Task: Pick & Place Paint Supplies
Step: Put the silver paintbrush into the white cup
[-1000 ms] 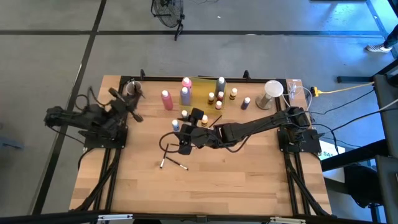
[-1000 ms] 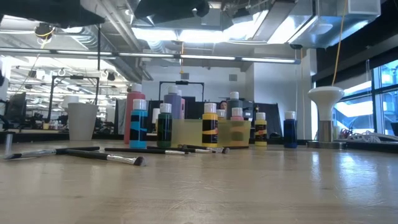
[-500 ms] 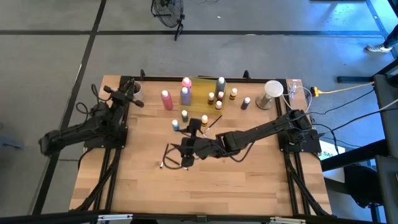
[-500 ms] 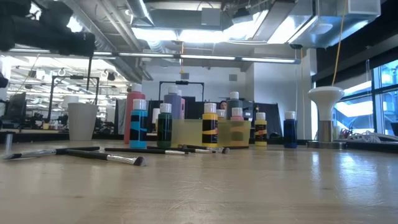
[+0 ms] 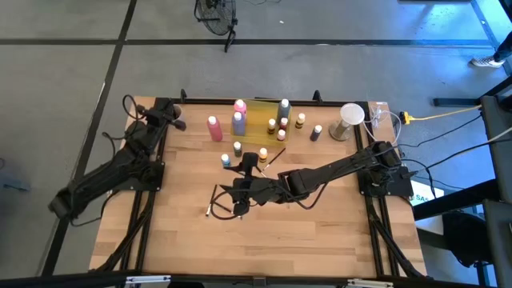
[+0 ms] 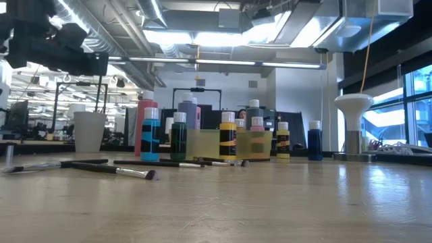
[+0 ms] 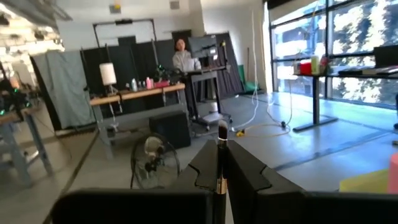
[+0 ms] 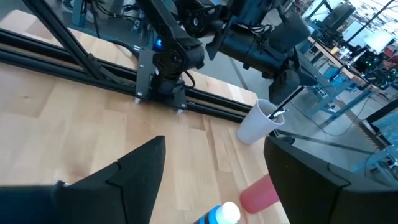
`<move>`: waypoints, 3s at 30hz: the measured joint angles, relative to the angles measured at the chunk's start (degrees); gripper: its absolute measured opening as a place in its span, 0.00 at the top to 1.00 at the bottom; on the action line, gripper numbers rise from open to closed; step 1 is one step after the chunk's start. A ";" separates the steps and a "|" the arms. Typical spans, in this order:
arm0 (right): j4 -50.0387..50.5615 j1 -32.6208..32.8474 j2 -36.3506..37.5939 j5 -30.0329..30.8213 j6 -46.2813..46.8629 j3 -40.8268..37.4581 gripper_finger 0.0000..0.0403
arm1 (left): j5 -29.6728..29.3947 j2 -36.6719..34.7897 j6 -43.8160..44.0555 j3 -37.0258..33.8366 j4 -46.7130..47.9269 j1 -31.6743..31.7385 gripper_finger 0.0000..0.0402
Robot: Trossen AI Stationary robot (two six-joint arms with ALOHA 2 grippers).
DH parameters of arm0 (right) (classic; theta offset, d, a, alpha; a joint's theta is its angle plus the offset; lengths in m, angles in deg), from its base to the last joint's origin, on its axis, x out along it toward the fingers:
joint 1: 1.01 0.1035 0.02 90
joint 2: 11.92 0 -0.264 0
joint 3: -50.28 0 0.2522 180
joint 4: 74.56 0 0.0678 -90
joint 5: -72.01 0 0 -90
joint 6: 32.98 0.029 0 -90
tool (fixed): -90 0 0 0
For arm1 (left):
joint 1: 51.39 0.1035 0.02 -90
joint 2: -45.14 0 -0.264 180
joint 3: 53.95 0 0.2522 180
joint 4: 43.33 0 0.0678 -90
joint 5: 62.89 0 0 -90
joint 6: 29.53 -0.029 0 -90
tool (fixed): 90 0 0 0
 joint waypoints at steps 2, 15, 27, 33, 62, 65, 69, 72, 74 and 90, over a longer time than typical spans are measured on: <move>-0.02 0.02 0.00 -0.02 0.56 0.00 0.31 | 1.58 1.00 1.67 0.00 -0.01 1.92 0.98; 0.57 1.31 0.00 -0.02 1.99 0.00 0.31 | 10.12 4.39 6.20 -1.10 -2.40 9.78 0.98; 2.26 1.84 0.00 -0.02 4.29 0.00 0.31 | 12.83 4.85 6.40 -4.46 -8.39 11.96 0.98; 2.49 2.01 0.00 -0.03 5.24 0.00 0.31 | 12.78 5.17 6.49 -4.48 -7.85 11.96 0.98; 4.02 2.03 0.00 -0.04 7.35 0.00 0.31 | 14.03 7.43 5.32 -4.48 -6.47 11.87 0.96; 4.39 2.03 0.00 -0.02 7.68 0.00 0.31 | 14.55 7.43 4.98 -4.50 -6.12 11.87 0.94; 4.93 2.03 0.00 -0.02 7.70 0.00 0.31 | 14.44 7.41 4.98 -4.50 -6.15 11.87 0.93; 5.01 1.95 0.00 -0.01 7.69 0.00 0.31 | 14.42 7.43 5.27 -4.50 -6.10 11.87 0.93; 5.14 1.97 0.00 0.00 8.04 0.00 0.31 | 14.40 7.42 5.44 -4.50 -6.10 11.87 0.93; 5.68 1.97 0.00 0.17 8.97 0.00 0.31 | 16.10 7.41 4.37 -4.50 -5.66 11.87 0.80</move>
